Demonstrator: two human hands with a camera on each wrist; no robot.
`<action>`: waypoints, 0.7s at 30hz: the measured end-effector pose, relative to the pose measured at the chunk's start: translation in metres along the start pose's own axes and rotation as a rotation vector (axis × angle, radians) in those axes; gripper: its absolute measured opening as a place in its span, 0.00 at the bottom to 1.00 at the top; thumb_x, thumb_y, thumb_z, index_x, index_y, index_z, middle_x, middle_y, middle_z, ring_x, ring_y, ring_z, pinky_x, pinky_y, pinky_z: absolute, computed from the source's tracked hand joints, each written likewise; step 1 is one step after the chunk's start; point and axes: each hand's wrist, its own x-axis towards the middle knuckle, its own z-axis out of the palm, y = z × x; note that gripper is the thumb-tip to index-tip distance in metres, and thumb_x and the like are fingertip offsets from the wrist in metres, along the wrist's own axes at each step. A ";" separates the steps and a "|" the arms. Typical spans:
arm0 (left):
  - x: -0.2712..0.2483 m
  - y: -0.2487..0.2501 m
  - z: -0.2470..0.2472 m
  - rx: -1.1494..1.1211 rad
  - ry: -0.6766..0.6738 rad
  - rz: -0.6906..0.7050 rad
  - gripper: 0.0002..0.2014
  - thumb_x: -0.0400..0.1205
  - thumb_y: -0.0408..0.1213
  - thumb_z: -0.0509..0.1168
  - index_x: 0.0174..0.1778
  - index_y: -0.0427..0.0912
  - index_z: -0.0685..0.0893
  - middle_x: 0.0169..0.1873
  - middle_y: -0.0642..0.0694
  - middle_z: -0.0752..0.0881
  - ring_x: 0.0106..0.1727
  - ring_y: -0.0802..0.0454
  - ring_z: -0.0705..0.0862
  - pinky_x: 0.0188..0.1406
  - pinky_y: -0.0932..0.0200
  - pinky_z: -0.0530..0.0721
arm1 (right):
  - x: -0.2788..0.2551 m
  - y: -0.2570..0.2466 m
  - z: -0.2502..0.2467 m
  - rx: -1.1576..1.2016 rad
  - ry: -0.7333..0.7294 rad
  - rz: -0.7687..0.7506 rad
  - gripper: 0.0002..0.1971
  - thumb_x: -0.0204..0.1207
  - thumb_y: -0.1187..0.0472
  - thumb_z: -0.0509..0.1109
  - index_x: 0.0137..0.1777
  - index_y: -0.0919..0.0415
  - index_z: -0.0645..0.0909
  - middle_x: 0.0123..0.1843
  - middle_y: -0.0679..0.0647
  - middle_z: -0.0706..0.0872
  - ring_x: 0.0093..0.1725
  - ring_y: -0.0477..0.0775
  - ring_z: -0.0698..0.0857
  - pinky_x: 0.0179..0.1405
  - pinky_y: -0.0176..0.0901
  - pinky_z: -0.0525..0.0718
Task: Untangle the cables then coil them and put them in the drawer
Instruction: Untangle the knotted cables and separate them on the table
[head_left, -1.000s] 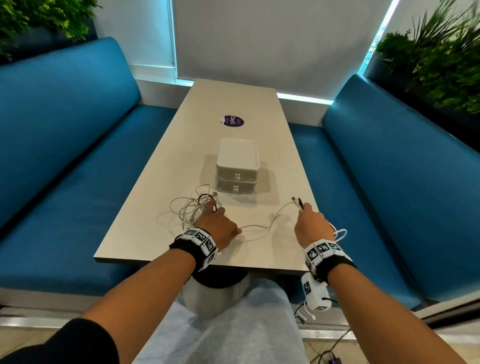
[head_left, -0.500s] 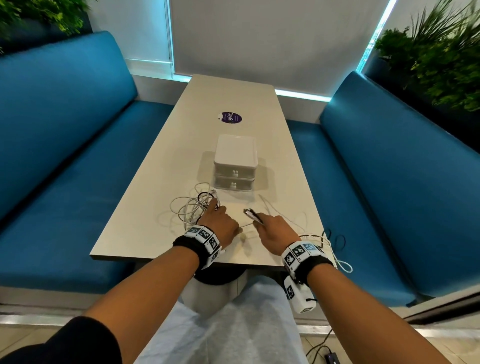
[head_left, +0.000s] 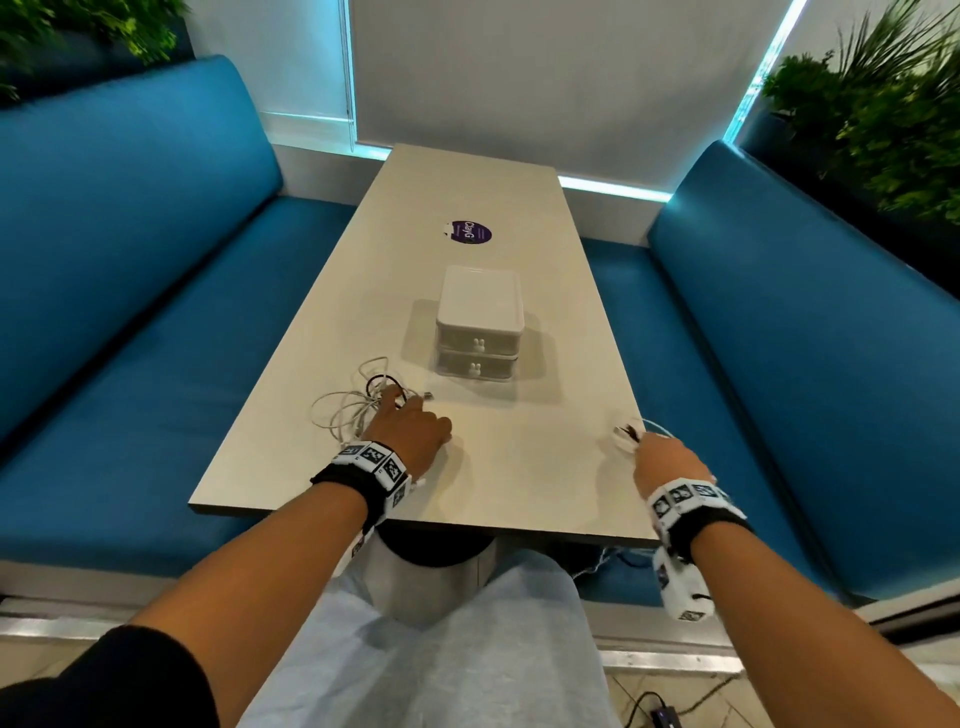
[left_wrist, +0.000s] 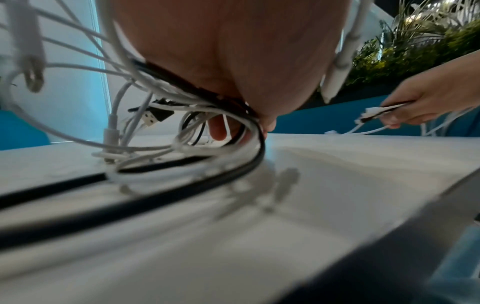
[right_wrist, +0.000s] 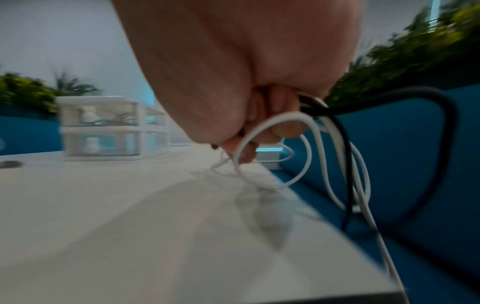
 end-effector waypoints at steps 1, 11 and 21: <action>0.000 -0.004 0.002 -0.011 0.012 -0.006 0.15 0.85 0.36 0.54 0.62 0.55 0.79 0.55 0.52 0.87 0.71 0.44 0.72 0.75 0.33 0.52 | 0.000 0.011 -0.001 -0.011 -0.005 0.062 0.13 0.81 0.68 0.55 0.58 0.61 0.80 0.59 0.61 0.86 0.53 0.64 0.84 0.52 0.55 0.82; 0.003 0.014 0.003 -0.191 0.185 0.077 0.12 0.83 0.39 0.60 0.61 0.52 0.81 0.61 0.51 0.81 0.70 0.46 0.74 0.75 0.42 0.55 | -0.007 -0.042 0.006 0.201 0.151 -0.190 0.14 0.88 0.54 0.51 0.63 0.60 0.73 0.46 0.64 0.85 0.43 0.66 0.84 0.39 0.51 0.79; -0.012 -0.027 -0.013 -0.447 0.328 -0.019 0.17 0.89 0.47 0.50 0.60 0.47 0.82 0.61 0.50 0.81 0.62 0.46 0.79 0.65 0.47 0.68 | -0.009 -0.066 0.023 0.175 -0.022 -0.185 0.18 0.88 0.52 0.53 0.58 0.66 0.79 0.55 0.65 0.86 0.52 0.66 0.85 0.43 0.46 0.76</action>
